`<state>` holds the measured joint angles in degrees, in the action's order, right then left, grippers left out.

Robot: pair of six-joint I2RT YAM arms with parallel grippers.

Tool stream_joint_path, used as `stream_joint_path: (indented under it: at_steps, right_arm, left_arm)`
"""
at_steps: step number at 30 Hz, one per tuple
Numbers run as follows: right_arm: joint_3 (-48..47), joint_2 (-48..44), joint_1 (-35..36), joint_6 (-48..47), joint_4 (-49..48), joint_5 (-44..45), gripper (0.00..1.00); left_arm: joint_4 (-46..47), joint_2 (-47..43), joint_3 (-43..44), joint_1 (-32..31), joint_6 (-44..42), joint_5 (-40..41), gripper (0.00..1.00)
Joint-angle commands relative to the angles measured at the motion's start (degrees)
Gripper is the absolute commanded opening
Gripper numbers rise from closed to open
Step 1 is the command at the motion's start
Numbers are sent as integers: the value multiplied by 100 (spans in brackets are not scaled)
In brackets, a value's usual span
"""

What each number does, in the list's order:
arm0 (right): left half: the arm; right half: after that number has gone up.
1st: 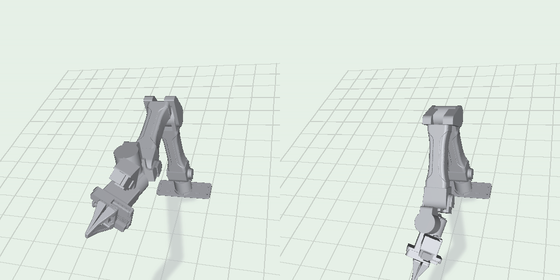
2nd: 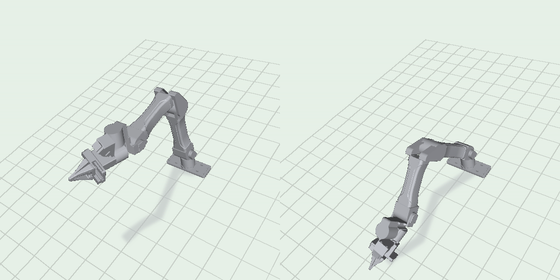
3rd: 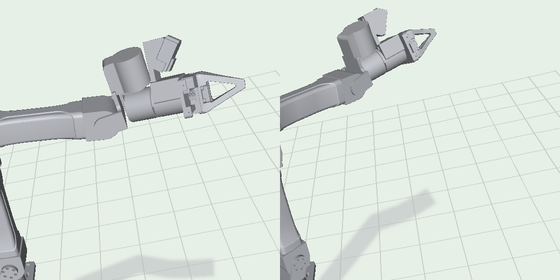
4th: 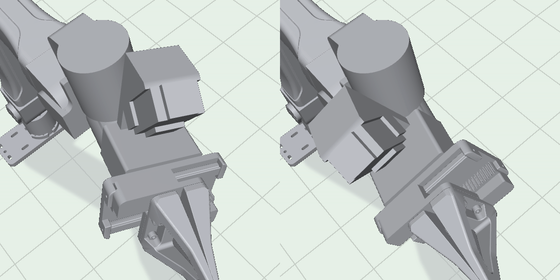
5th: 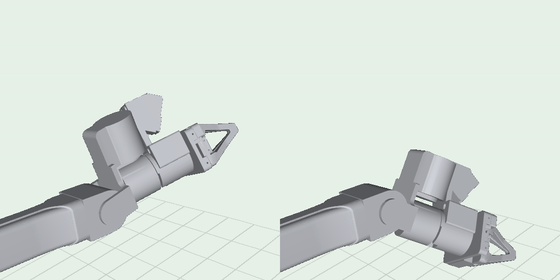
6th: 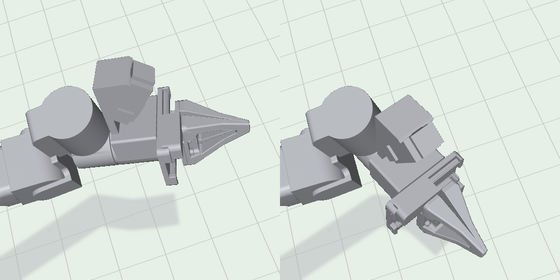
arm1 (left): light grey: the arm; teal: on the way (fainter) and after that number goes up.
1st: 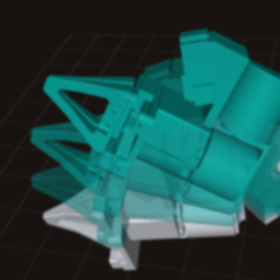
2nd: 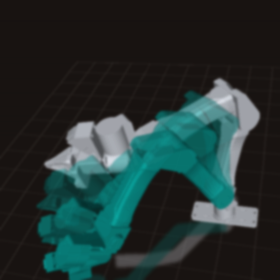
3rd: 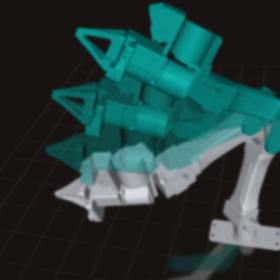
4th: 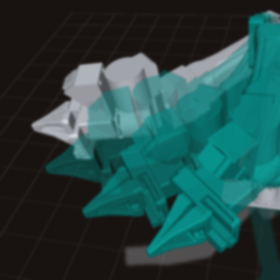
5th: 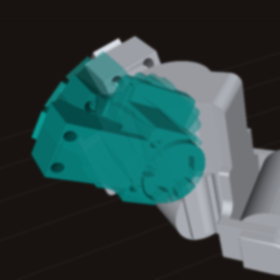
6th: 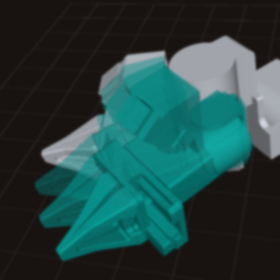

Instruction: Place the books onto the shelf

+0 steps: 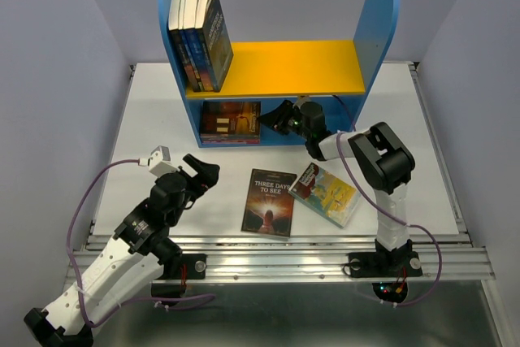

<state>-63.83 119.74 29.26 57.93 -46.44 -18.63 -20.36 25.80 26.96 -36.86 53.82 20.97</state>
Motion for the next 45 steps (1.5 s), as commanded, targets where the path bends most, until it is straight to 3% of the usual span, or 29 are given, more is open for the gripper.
stream_joint_path:
  at_steps: [1,30,42,45]
  right_arm:
    - [-287,119,1,-124,-173,-193,35]
    - [-499,322,1,-80,-243,-395,36]
    - [-104,-126,1,-203,-41,236,47]
    - [11,-319,1,-282,82,430,56]
  left_arm:
    - [190,39,-59,30,-118,38,99]
    - [173,39,-68,39,-100,39,99]
    - [155,21,-51,39,-100,-23,99]
    - [146,13,-42,39,-100,-40,99]
